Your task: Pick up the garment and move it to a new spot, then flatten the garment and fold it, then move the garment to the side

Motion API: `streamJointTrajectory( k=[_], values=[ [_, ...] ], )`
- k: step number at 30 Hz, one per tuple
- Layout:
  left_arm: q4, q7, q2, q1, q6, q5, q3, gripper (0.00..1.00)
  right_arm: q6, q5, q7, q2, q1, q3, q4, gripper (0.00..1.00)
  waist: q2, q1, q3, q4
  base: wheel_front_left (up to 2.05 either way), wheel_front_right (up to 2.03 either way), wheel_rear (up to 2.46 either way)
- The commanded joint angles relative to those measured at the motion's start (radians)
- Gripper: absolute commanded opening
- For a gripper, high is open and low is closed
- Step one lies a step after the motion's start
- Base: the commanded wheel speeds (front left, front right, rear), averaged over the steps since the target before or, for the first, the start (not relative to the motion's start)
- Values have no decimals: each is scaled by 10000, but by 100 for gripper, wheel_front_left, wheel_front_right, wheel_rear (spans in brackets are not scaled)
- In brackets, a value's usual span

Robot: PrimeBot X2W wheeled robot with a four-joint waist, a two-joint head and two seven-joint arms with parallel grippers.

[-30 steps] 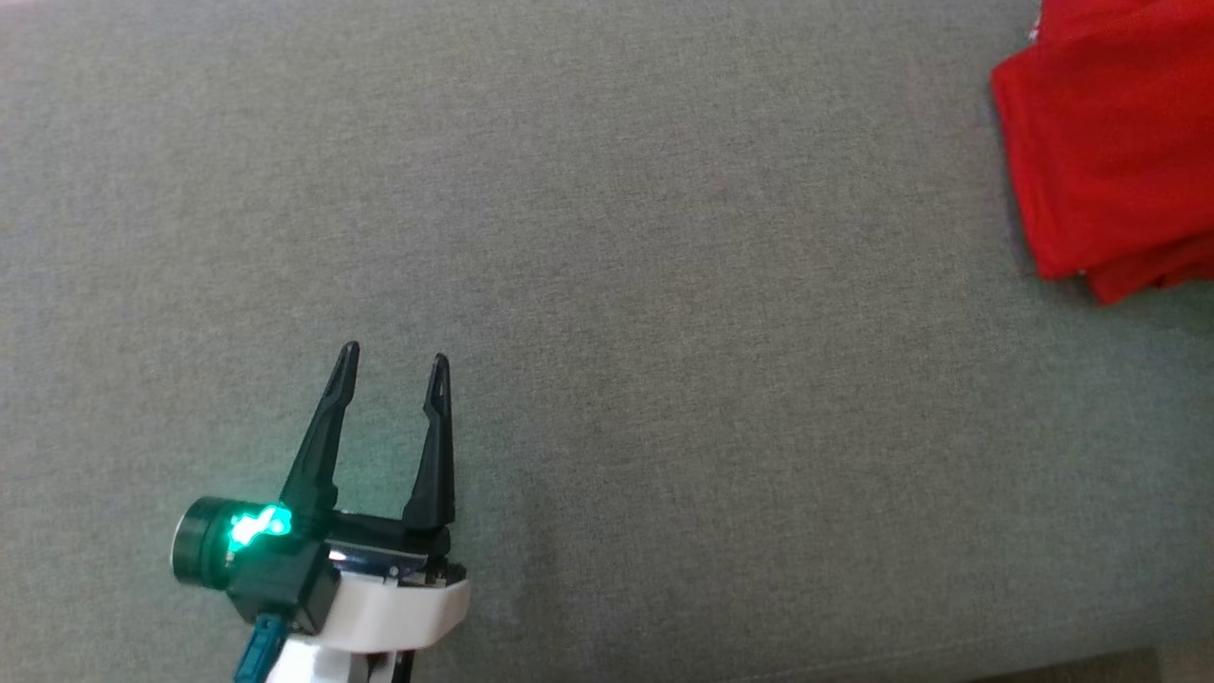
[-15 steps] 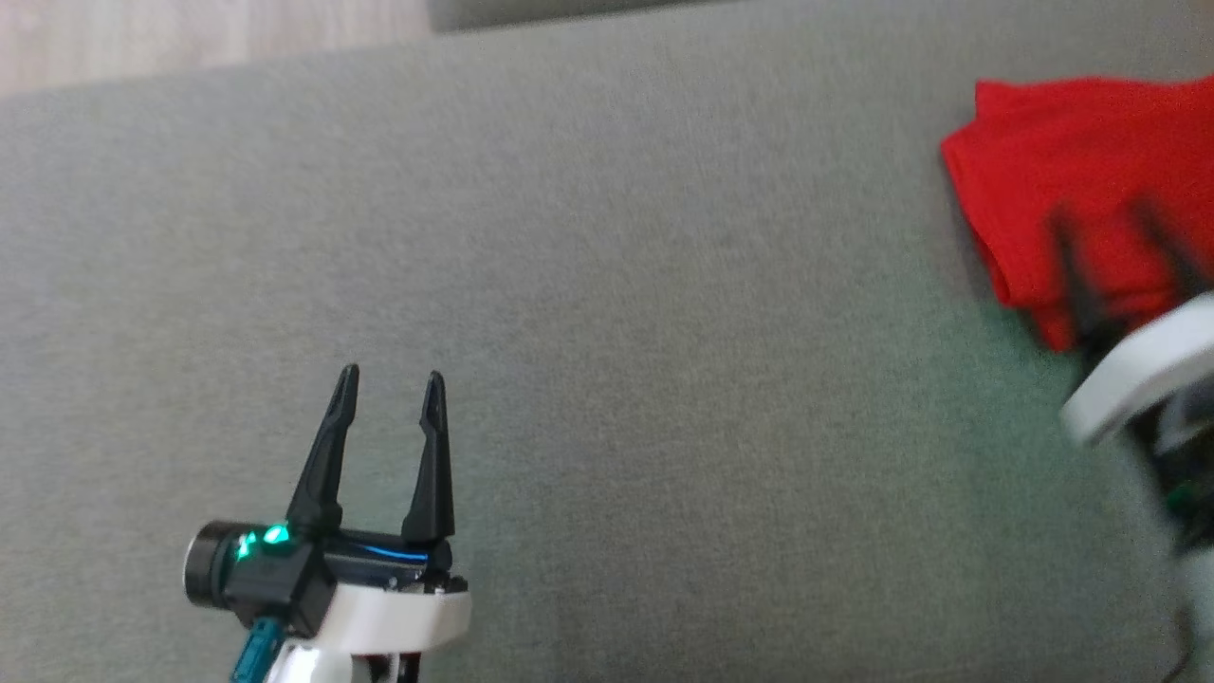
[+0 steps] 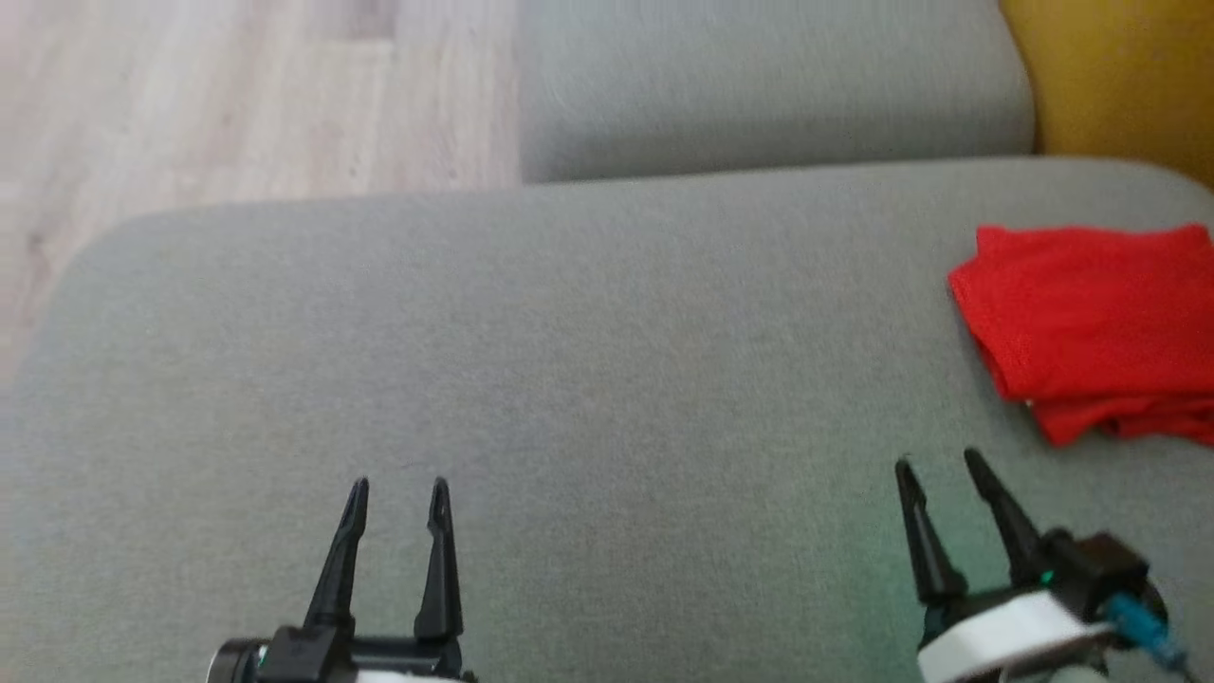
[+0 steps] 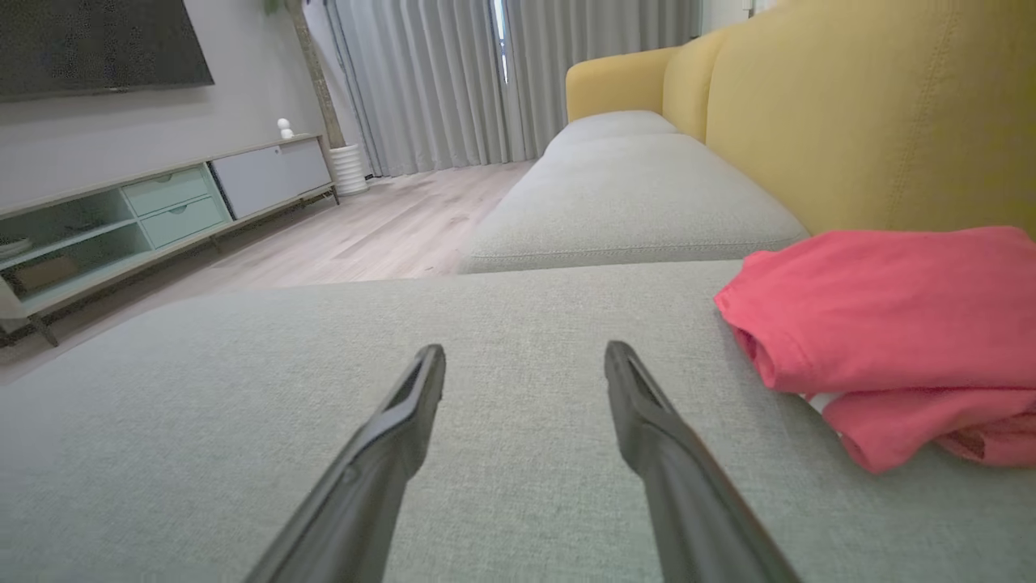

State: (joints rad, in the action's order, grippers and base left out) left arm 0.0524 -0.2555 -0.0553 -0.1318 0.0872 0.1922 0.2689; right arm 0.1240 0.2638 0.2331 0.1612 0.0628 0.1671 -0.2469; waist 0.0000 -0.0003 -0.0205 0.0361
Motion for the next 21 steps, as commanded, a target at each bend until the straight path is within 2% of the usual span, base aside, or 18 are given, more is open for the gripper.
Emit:
streamJointTrajectory(
  k=[1, 9, 21],
  values=[
    [-377, -63, 51, 172, 66, -64, -291, 100, 67, -226, 191, -1, -146, 127, 277, 100, 0, 3, -364, 222, 0, 0, 0],
    [-956, -63, 51, -601, 244, -303, -554, 100, 67, -1235, 283, -850, 1156, -969, 1735, 100, 0, 3, -935, 296, 0, 0, 0],
    [-816, -63, 51, -938, 104, -641, -548, 100, 67, -1341, 286, -1084, 1663, -1271, 1672, 100, 0, 3, -1147, 295, 0, 0, 0]
  ],
)
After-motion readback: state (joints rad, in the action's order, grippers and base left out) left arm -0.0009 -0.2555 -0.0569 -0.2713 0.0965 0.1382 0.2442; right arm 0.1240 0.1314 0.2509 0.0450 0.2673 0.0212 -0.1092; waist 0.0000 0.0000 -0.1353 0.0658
